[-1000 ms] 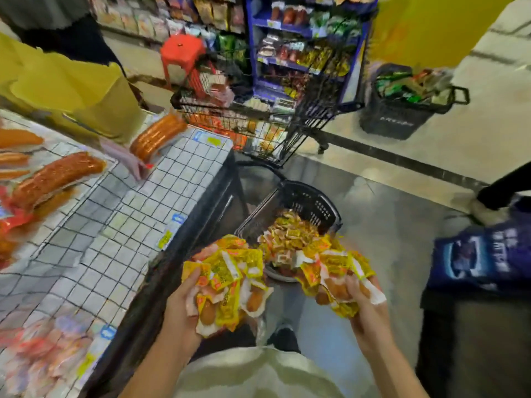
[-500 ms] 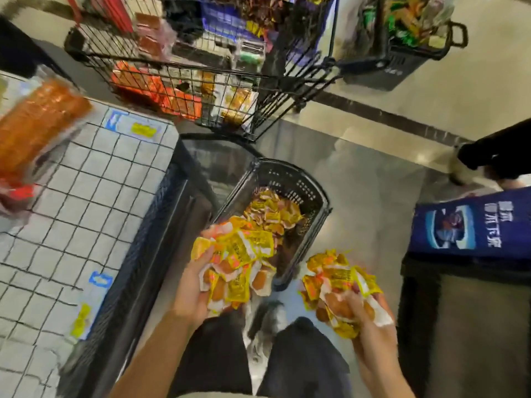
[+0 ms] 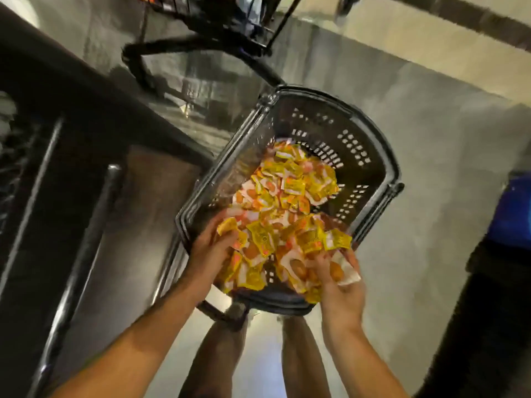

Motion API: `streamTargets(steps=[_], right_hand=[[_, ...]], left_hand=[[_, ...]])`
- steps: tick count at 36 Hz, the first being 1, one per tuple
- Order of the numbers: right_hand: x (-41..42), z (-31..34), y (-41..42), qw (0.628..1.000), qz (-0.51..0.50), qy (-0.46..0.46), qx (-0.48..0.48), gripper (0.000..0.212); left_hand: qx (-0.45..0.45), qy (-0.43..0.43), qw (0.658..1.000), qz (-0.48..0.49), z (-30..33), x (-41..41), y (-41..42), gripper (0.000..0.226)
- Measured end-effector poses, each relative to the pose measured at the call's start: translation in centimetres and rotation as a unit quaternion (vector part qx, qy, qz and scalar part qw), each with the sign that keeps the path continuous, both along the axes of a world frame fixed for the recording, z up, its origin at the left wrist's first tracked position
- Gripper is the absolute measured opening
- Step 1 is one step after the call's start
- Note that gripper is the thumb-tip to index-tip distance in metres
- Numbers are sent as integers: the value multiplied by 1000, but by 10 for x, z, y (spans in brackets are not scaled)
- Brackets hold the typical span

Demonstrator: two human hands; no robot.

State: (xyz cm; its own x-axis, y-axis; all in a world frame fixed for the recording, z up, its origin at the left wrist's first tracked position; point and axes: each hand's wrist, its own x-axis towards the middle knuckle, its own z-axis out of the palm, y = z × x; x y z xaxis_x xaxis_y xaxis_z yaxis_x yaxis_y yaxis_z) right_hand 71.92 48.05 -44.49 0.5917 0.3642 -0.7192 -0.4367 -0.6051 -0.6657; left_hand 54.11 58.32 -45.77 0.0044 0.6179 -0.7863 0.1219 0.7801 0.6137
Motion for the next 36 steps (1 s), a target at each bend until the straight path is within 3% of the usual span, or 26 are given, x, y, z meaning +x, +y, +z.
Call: streamTargets(steps=[4,10,17,20,25,28,30,33,36], right_hand=[[-8,-69,11,999,28,-4,-17,51],[-12,-146,23,999,13,12,-37,54],[-13,-196,42,999,-39,3,-10,58],[-14,-219,39,1000,-3,5,3,46],[-24,-257,21,993,49,52,-97,43],[-25,-266,13,979,78,40,-183,42],[-25,-261,13,977,87,44,-190,48],[-24,-249,13,977,112,66,-172,57],[-18,-230,13,972,139,80,-170,48]], left_hand=[[20,30,999,-22,-59,9,0,57],[4,87,996,-27,-133,12,12,42],[14,10,1000,18,-173,17,28,41],[-8,-22,1000,-16,-197,15,29,44],[-51,94,990,-92,-247,10,15,49],[-69,170,976,-117,-265,6,8,50],[-82,197,969,-125,-266,4,5,53],[-81,193,968,-136,-251,4,3,55],[-77,163,973,-141,-223,3,1,50]])
